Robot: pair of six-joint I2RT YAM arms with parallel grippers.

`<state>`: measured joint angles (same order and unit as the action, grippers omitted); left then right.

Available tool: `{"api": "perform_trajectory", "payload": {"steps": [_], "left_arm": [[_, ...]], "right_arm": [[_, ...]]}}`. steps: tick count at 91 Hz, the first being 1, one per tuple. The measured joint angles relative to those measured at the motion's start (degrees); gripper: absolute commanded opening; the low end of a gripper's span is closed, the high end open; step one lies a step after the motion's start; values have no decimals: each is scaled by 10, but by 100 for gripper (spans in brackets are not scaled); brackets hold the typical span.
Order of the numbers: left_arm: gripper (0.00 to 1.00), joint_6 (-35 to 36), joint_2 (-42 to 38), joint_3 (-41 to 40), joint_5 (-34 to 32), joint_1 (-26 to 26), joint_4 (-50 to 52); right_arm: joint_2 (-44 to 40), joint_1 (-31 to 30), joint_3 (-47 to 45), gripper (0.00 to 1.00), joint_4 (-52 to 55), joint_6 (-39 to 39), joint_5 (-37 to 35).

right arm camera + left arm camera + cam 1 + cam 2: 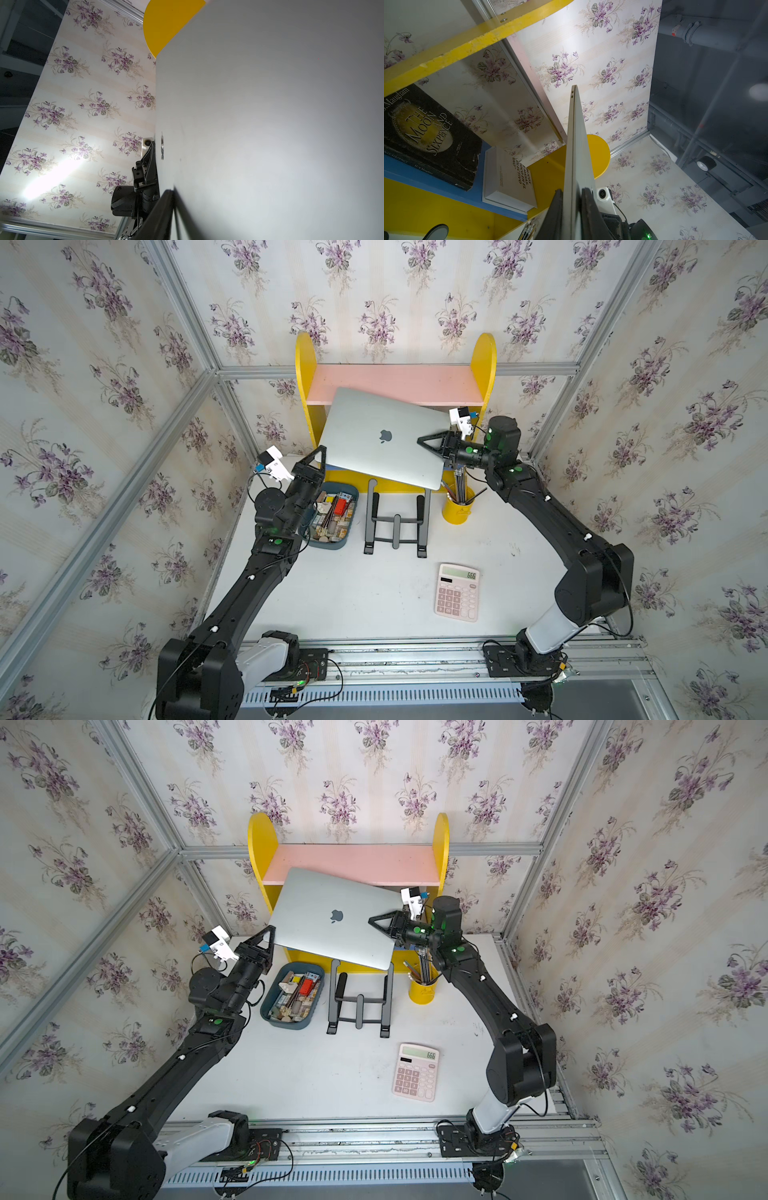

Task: Close the laptop lid and set it aside
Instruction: Pick up the laptop from the computer stand, then place the laptop on the shelf.

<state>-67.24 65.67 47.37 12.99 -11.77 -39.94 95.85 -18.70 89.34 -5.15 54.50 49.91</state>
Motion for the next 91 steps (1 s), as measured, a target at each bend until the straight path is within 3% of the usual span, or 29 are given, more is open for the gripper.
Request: {"api": "perform_trajectory", "payload": {"steps": [28, 47, 69, 91], "left_arm": [[0, 7, 85, 93, 21, 10, 18], [0, -1, 154, 164, 38, 17, 20], [0, -25, 227, 214, 42, 21, 29], [0, -39, 234, 227, 35, 20, 49]], "right_arm": [[101, 20, 181, 39, 95, -7, 3], [164, 31, 285, 44, 136, -7, -10], [205, 39, 336, 50, 159, -3, -22], [207, 42, 346, 61, 156, -5, -22]]}}
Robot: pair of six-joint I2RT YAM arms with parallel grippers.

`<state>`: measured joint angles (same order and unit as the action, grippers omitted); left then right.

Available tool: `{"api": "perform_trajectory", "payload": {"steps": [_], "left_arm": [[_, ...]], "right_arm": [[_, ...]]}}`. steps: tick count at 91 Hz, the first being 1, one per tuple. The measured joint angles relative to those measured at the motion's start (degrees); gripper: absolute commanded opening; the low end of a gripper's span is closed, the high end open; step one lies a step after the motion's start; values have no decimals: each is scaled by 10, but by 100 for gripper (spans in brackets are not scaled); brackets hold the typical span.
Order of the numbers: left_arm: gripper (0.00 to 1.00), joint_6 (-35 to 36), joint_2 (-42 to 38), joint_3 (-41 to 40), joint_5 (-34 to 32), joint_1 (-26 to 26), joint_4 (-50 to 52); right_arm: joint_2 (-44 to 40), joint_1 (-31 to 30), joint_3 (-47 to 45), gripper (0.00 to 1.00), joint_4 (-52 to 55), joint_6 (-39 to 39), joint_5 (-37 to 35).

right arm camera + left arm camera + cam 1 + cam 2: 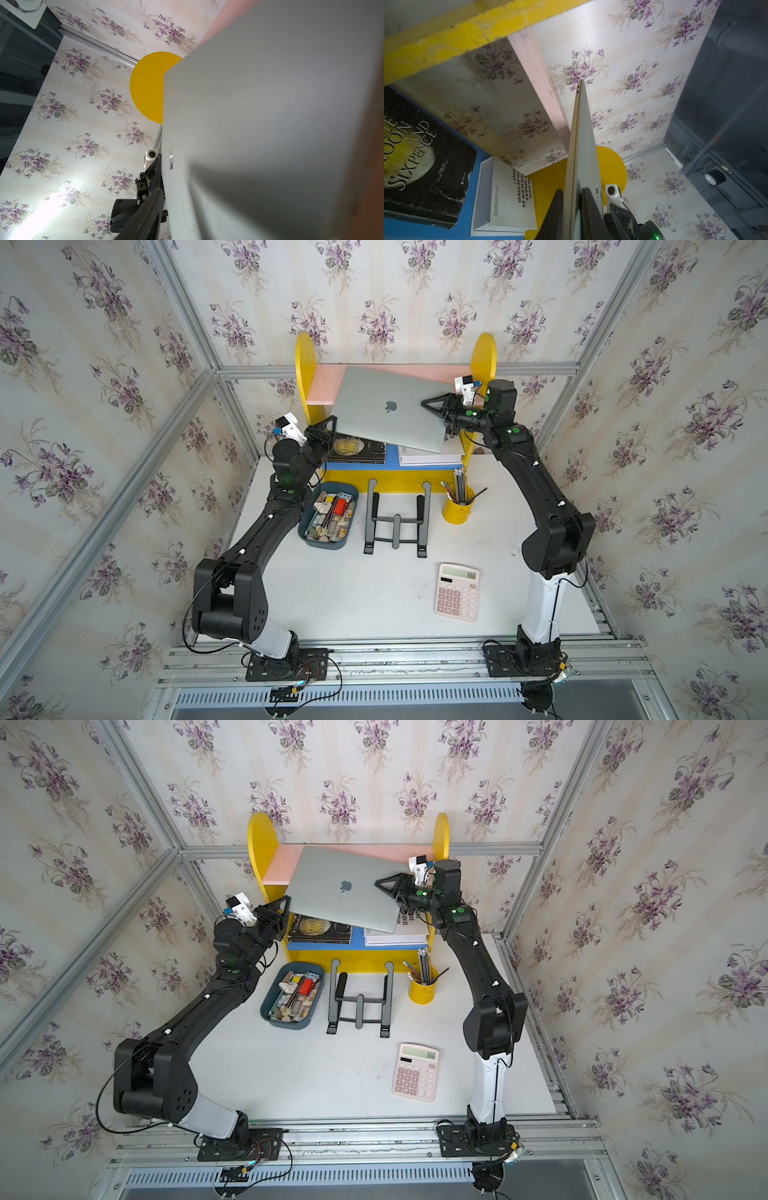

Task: Close the laptop lid and set it aside
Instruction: Place the laptop on the shelf.

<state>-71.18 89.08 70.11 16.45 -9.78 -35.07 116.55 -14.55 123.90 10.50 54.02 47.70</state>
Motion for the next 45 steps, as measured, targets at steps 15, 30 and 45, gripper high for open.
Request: {"api": "perform_trajectory", "payload": {"steps": [15, 30, 45], "left_arm": [[0, -10, -1, 3, -17, -1, 13], [0, -26, 5, 9, -29, -1, 14], [0, -31, 9, 15, -41, -2, 16]], "right_arm": [[-11, 2, 0, 66, 17, -19, -10], [-24, 11, -1, 68, 40, -40, -22], [-35, 21, -16, 69, 45, -55, -30]]}}
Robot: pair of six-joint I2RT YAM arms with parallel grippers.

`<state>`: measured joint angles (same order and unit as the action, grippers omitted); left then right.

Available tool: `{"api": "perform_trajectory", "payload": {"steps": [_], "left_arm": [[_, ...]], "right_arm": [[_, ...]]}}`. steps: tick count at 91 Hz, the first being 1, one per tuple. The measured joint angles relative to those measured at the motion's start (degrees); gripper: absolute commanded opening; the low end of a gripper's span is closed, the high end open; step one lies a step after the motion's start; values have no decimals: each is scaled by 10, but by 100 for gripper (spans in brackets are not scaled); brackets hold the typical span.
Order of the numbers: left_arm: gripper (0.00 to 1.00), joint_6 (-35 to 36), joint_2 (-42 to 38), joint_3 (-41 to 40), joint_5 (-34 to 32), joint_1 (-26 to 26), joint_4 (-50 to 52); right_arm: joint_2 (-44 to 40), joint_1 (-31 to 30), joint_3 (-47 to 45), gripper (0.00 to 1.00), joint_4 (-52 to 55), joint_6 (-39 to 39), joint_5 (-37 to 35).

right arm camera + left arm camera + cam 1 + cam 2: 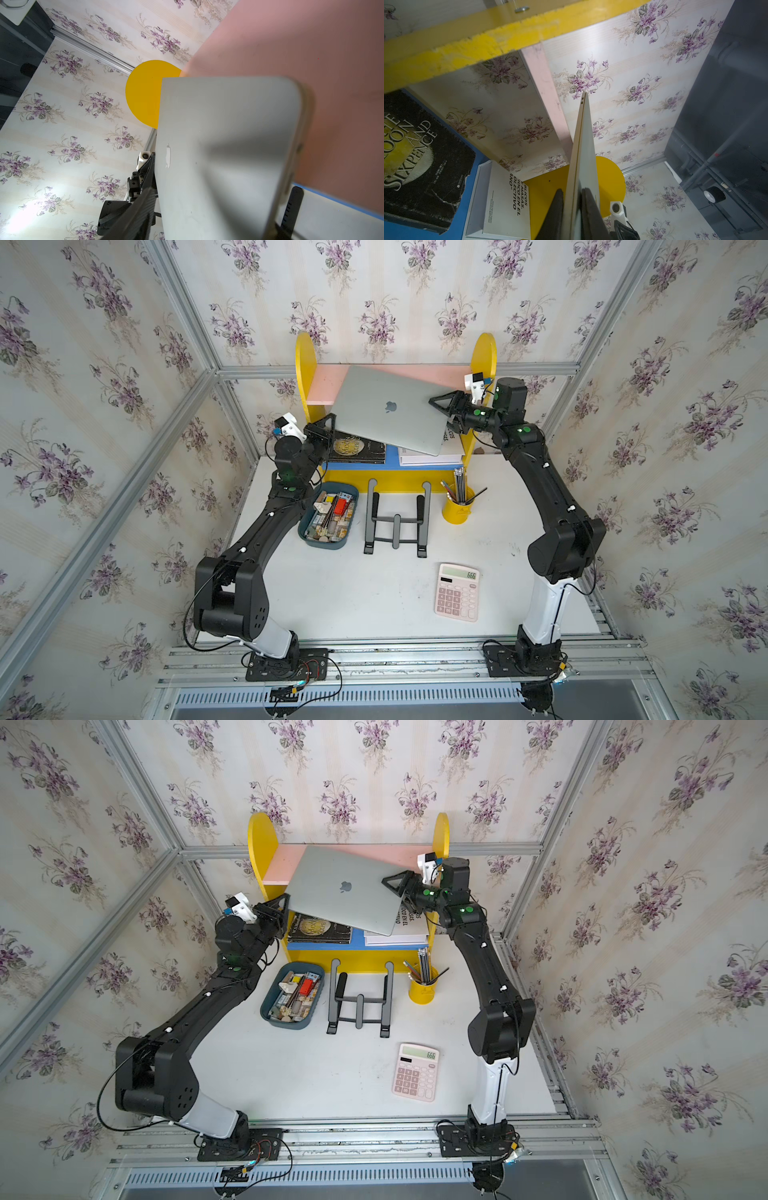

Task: Close the laptop lid and set it aside
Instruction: Place the laptop on the shelf.

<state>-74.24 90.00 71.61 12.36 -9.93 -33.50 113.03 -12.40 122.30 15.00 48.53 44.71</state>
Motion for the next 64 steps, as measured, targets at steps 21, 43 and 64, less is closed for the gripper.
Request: {"api": "perform_trajectory", "payload": {"steps": [21, 43, 64], "left_arm": [[0, -5, -1, 5, -12, 0, 9], [0, -9, -3, 12, -21, 0, 24], [0, -13, -1, 21, -31, -3, 35]], "right_arm": [[-36, 9, -54, 72, -2, -22, -3], [-94, 14, -145, 73, -3, -49, -6], [-156, 17, -248, 70, -29, -64, 3]]}}
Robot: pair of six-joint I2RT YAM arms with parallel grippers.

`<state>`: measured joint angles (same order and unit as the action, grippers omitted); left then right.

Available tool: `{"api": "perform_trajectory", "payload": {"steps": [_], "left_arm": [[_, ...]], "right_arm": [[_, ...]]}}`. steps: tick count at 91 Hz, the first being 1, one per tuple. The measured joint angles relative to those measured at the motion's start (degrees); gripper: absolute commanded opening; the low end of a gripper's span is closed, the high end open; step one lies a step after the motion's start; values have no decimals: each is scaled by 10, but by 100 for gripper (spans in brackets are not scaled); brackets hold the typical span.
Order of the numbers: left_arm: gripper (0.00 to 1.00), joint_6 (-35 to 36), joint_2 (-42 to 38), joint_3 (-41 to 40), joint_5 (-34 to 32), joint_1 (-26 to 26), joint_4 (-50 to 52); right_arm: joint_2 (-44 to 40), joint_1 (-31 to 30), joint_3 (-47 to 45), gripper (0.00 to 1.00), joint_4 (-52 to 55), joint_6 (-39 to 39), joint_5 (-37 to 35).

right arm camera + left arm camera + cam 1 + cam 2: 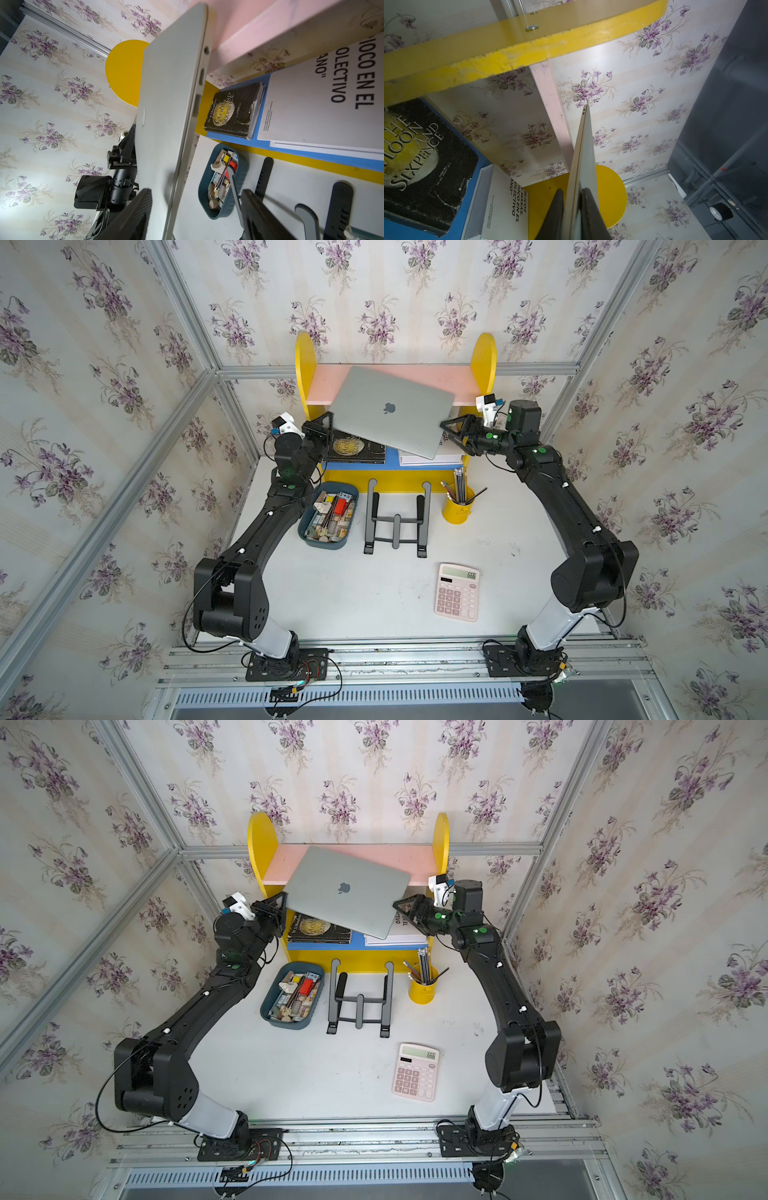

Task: Close the laptop lid and set it aside
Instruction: Place the laptop on the shelf.

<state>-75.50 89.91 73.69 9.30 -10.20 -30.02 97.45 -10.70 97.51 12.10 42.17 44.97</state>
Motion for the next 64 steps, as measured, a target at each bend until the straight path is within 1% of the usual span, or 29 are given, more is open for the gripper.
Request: {"api": "perform_trajectory", "payload": {"steps": [12, 16, 31, 48, 54, 64], "left_arm": [[0, 0, 2, 6, -7, -2, 6], [0, 0, 2, 7, -9, -3, 7], [0, -1, 3, 8, -13, -4, 10], [0, -2, 3, 11, -20, -6, 12], [0, -2, 3, 12, -22, -7, 15], [0, -4, 3, 13, -23, -7, 15]], "right_arm": [[-37, -3, -70, 66, -36, 4, 28], [-47, -6, -92, 64, -49, 11, 37], [-73, -21, -149, 57, -101, 34, 69], [-76, -47, -172, 46, -150, 76, 99], [-78, -55, -173, 41, -163, 80, 105], [-81, -57, -173, 31, -174, 89, 112]]}}
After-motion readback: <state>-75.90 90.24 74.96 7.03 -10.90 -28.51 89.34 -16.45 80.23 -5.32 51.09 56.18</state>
